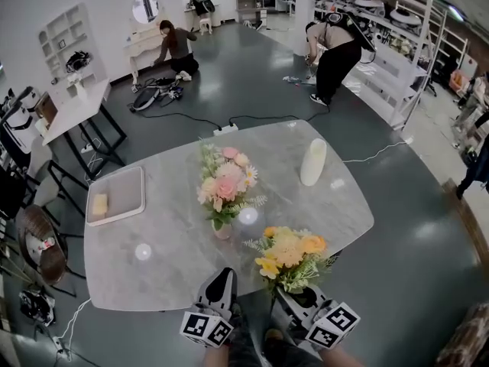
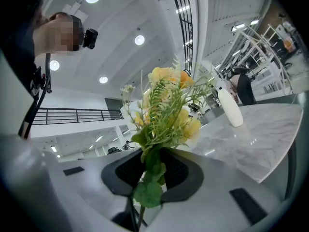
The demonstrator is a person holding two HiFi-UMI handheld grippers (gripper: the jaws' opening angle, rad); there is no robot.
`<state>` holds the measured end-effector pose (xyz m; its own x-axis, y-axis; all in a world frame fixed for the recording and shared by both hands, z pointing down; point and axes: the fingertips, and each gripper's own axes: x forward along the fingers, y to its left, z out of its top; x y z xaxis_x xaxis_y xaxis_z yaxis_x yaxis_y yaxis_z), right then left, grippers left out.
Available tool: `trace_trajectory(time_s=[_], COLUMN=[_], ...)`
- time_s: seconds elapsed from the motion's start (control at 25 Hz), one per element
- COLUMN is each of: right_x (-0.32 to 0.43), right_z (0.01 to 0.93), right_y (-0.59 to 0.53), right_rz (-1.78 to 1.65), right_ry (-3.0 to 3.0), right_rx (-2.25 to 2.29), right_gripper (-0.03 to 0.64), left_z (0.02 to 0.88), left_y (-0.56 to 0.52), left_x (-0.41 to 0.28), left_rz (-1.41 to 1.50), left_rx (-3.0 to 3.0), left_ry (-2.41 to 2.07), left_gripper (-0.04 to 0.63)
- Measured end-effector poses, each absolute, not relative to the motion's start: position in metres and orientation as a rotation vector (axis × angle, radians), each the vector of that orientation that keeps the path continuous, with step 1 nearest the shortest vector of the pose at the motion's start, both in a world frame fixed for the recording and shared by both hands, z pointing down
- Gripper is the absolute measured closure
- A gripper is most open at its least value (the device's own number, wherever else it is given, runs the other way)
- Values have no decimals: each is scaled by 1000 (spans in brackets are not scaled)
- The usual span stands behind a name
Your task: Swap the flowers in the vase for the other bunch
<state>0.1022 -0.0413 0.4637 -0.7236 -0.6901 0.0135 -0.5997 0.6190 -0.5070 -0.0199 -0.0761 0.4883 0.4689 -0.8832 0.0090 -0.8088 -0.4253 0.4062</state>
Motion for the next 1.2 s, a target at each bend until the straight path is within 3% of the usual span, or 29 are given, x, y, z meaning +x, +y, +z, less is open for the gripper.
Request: trace_trajectory(time_s=[0.44, 0.72, 1.2], right_x=[76, 61, 46], right_z=[485, 498, 517], right_y=[-98, -119, -123], right_rz=[-809, -691, -706], right_ry=[2515, 2483, 2475], right_rx=[-1273, -1583, -1705], right_gripper=[520, 520, 520], left_z=[509, 522, 514], left_y=[-144, -176, -204], left_x=[-45, -53, -54], left_rz=[-223, -109, 43], left_rx=[2407, 2453, 2594], left_ry=[-1417, -1449, -1499], left_gripper=[572, 472, 376])
